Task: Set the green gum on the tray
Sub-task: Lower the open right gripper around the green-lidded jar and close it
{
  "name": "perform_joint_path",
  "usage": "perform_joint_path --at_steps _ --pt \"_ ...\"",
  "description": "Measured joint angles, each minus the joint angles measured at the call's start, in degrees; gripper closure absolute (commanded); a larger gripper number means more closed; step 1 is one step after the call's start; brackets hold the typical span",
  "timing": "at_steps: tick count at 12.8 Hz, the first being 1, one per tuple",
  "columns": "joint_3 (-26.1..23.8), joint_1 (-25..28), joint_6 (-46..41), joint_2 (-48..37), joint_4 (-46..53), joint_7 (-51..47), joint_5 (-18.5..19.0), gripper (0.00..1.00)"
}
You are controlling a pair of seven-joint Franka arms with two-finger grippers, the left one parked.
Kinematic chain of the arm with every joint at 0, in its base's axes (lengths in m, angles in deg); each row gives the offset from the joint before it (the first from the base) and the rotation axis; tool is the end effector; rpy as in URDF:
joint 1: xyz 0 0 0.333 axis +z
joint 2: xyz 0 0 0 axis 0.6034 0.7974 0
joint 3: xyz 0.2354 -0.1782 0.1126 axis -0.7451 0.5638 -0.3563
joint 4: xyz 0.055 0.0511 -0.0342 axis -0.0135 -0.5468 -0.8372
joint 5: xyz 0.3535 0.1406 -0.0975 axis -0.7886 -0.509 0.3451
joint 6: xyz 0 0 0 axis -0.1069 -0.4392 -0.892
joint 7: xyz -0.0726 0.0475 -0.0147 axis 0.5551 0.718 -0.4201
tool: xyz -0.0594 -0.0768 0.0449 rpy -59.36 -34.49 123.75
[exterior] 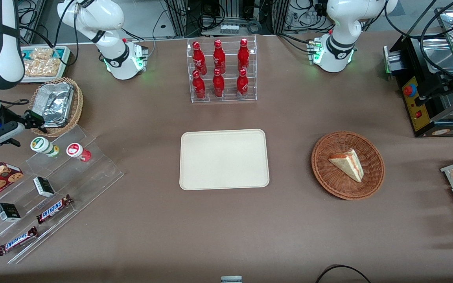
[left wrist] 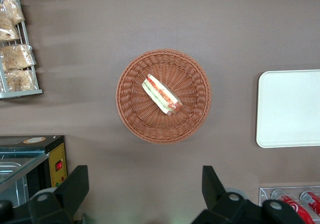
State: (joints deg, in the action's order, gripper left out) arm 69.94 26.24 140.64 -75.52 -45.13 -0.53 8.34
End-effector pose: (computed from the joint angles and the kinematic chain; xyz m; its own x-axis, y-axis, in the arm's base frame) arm 0.4949 -0.1538 0.4438 0.8526 0.5197 0.0549 0.5185 -0.8544 0.0342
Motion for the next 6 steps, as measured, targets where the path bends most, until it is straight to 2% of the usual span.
perform_joint_path --at_steps 6 --pt "1.3 -0.1 5.5 2.2 -2.4 2.2 0.0 0.01"
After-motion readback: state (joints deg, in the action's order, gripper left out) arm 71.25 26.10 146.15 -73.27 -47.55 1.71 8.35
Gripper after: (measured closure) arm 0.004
